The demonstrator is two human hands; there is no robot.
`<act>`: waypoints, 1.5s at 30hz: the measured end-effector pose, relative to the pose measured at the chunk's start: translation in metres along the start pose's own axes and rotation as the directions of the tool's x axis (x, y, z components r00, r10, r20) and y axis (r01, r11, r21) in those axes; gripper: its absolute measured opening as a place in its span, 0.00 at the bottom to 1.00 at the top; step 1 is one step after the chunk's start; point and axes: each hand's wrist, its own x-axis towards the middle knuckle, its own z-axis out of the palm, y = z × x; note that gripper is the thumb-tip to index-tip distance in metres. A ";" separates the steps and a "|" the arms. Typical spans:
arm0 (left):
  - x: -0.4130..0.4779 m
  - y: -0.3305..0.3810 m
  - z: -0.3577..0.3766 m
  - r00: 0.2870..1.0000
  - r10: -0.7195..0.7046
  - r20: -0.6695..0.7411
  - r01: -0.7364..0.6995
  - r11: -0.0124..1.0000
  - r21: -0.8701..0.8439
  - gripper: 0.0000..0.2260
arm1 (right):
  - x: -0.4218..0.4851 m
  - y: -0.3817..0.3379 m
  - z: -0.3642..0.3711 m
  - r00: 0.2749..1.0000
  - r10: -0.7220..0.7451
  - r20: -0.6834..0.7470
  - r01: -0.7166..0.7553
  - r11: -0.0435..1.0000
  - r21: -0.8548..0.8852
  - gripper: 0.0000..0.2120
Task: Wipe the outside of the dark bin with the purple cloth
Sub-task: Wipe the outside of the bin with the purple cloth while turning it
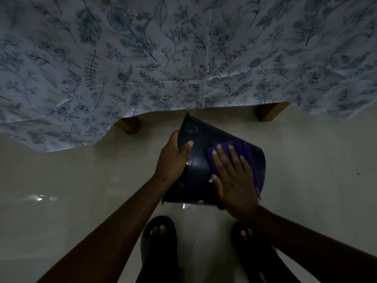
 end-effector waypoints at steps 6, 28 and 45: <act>-0.001 -0.001 0.000 1.000 0.002 -0.011 -0.002 1.000 0.010 0.14 | 0.072 0.007 -0.013 0.994 -0.108 0.033 0.105 0.991 0.088 0.26; 0.005 -0.002 -0.001 0.997 -0.070 0.032 0.071 0.997 -0.008 0.13 | -0.003 0.010 -0.004 0.999 -0.005 0.048 0.003 0.999 0.043 0.27; 0.015 -0.001 -0.002 0.996 -0.041 0.074 0.035 0.996 0.080 0.13 | -0.002 -0.016 -0.009 0.996 -0.080 0.041 0.078 0.996 0.048 0.26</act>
